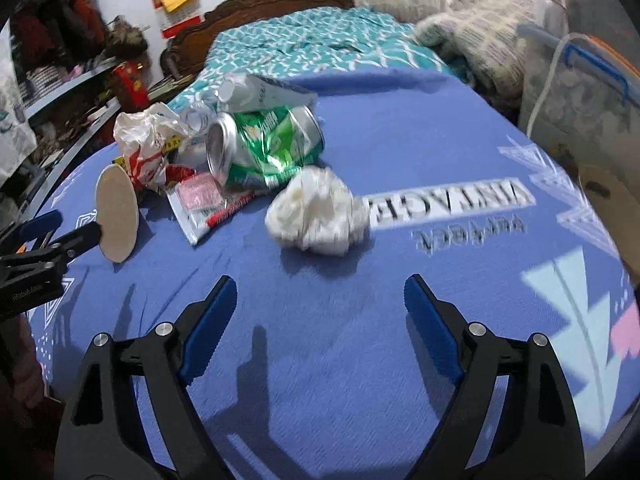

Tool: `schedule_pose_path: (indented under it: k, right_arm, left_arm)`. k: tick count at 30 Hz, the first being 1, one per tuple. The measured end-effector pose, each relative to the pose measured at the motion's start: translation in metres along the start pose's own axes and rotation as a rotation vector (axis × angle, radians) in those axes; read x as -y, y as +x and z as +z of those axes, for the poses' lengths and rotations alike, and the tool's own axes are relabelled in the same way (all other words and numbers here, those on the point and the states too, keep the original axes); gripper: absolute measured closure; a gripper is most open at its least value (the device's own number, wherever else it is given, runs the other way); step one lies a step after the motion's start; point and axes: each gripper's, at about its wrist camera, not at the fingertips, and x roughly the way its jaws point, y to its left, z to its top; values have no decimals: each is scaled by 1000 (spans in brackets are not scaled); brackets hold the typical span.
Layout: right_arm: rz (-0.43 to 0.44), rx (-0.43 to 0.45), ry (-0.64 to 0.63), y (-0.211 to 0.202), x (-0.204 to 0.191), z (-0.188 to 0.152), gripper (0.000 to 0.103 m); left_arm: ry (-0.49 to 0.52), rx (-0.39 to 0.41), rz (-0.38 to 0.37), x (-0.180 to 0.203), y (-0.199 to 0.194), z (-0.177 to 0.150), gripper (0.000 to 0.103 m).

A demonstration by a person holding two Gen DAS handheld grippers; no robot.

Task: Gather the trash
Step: 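Grasp the pink paper cup with the left tool while the right tool grasps the white tissue, then carry cup and tissue over the beige wastebasket and open both tools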

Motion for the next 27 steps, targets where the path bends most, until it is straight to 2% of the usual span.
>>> schedule_pose_path:
  k: [2, 7, 8, 9, 10, 12, 14, 19, 21, 24, 27]
  right_arm:
    - [14, 7, -18, 5, 1, 13, 11]
    - [-1, -6, -87, 32, -4, 41, 12]
    - [-3, -16, -105, 41, -5, 44, 23]
    - [-1, -37, -122, 49, -6, 45, 37]
    - [8, -65, -125, 54, -5, 45, 48]
    - [35, -31, -115, 44, -2, 41, 51]
    - [63, 13, -116, 27, -1, 32, 51]
    - [115, 69, -25, -3, 20, 7, 51]
    - [121, 89, 12, -12, 31, 5, 51]
    - [105, 126, 32, -24, 47, 6, 51]
    - [53, 168, 58, -36, 70, 8, 51]
  left_arm:
    - [13, -4, 22, 3, 10, 8, 12]
    - [16, -30, 22, 4, 34, 24, 14]
    - [33, -38, 18, 7, 40, 25, 24]
    - [50, -61, 12, 8, 45, 25, 42]
    - [69, -71, 14, 10, 48, 23, 42]
    - [93, -38, 1, 7, 36, 17, 66]
    - [98, -20, -27, -1, 20, 8, 85]
    - [69, 8, -133, -18, -11, -11, 91]
    - [25, 11, -228, -23, -24, -12, 91]
    - [39, 53, -319, -12, -43, -1, 91]
    - [76, 77, -435, 20, -52, 26, 91]
